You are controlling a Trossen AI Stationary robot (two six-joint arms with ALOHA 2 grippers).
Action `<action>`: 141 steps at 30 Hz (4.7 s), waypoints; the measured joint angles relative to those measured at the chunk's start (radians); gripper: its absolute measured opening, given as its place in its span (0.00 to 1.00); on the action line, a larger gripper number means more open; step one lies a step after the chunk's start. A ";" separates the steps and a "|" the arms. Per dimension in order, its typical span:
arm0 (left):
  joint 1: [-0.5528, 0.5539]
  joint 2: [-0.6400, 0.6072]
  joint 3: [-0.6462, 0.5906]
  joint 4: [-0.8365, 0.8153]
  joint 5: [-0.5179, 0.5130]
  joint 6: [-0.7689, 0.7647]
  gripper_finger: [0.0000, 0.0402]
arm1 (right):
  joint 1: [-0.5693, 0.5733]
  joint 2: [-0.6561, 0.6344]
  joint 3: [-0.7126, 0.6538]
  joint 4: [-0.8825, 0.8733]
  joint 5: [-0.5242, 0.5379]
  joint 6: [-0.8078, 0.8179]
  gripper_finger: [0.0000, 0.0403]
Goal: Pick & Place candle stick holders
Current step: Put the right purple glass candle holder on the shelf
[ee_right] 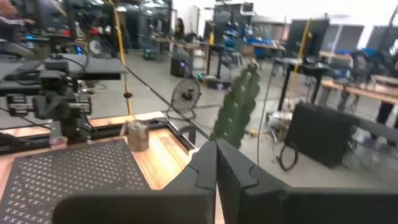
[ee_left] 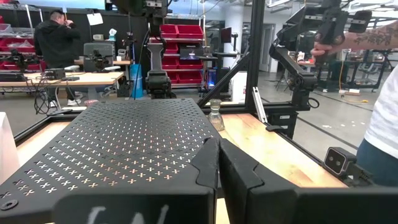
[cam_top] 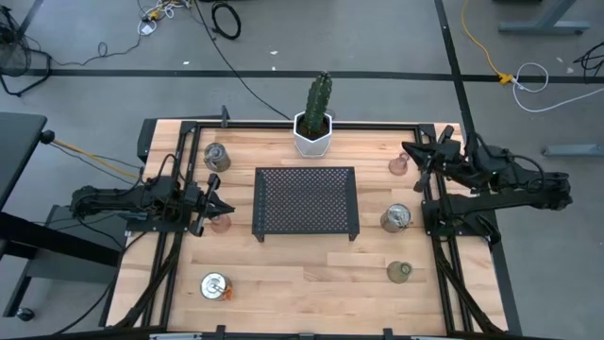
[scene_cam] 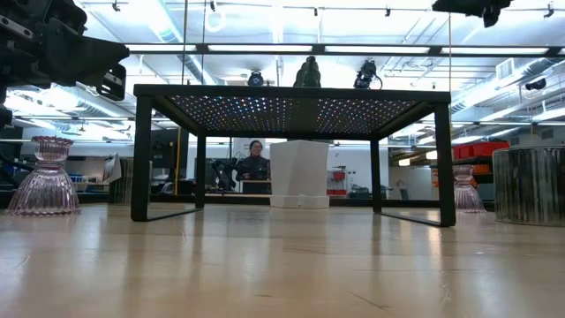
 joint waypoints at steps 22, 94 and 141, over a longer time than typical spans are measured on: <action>0.000 0.000 0.000 0.000 0.000 0.000 0.05 | 0.000 0.000 0.000 -0.402 0.171 0.445 0.19; 0.000 0.000 0.000 0.000 0.000 0.000 0.05 | -0.313 0.129 -0.020 -0.560 -0.044 0.607 0.57; 0.000 0.000 0.000 0.000 0.000 0.000 0.05 | -0.747 0.785 -0.020 -0.517 -0.199 0.698 0.84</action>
